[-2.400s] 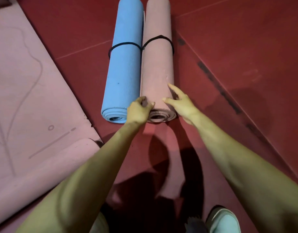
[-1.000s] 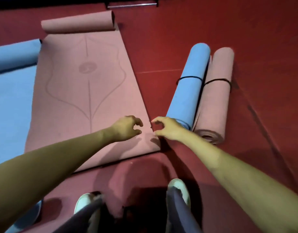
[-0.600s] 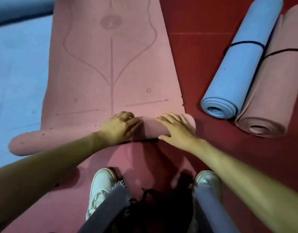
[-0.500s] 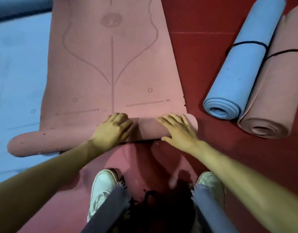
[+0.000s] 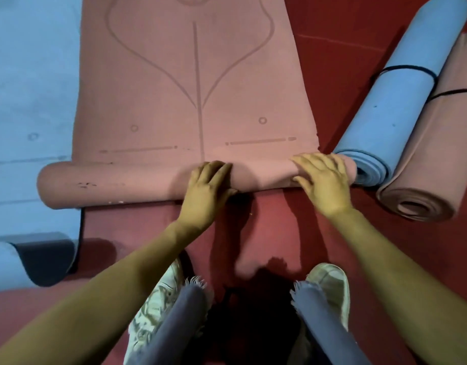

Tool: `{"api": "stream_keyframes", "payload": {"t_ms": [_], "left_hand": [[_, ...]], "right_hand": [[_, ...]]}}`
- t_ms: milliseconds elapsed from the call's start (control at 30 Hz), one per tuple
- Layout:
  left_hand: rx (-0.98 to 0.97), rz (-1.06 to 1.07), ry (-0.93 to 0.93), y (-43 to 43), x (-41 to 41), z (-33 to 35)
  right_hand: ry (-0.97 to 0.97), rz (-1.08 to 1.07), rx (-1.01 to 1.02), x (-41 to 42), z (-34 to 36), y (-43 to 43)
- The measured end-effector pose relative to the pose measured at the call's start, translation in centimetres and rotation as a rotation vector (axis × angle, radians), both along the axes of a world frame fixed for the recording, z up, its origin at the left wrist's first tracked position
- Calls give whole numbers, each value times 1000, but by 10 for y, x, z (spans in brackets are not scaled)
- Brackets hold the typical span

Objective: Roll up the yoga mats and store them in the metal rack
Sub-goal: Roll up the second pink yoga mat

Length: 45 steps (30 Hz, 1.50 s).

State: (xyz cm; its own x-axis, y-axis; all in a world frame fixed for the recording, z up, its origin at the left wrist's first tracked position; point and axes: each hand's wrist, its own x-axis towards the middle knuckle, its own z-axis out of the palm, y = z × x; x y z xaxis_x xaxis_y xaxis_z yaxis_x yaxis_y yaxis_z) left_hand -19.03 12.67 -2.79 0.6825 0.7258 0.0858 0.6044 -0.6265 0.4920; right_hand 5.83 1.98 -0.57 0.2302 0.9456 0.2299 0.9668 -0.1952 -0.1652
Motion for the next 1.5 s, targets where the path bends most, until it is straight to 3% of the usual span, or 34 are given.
{"api": "stream_keyframes", "payload": {"t_ms": [200, 367, 467, 667, 833, 967, 1067, 1333, 1500], "left_hand": [[69, -196, 38, -13, -14, -19], [144, -36, -119, -16, -53, -21], [122, 93, -93, -11, -69, -21], [109, 20, 57, -15, -76, -25], [65, -37, 19, -21, -98, -36], [-78, 119, -24, -29, -99, -43], [-101, 101, -12, -28, -97, -40], [-72, 97, 43, -37, -97, -43], [53, 63, 66, -49, -95, -41]], "right_hand": [[97, 50, -385, 4, -11, -20], [68, 158, -264, -40, -22, -4], [60, 152, -202, -49, -27, 1], [119, 62, -173, -61, -45, -31], [141, 33, -80, -73, -57, -43], [110, 52, -93, -77, -59, -42], [84, 44, -92, -83, -58, -44], [135, 48, -144, -84, -55, -56], [118, 27, -141, -93, -54, -65]]}}
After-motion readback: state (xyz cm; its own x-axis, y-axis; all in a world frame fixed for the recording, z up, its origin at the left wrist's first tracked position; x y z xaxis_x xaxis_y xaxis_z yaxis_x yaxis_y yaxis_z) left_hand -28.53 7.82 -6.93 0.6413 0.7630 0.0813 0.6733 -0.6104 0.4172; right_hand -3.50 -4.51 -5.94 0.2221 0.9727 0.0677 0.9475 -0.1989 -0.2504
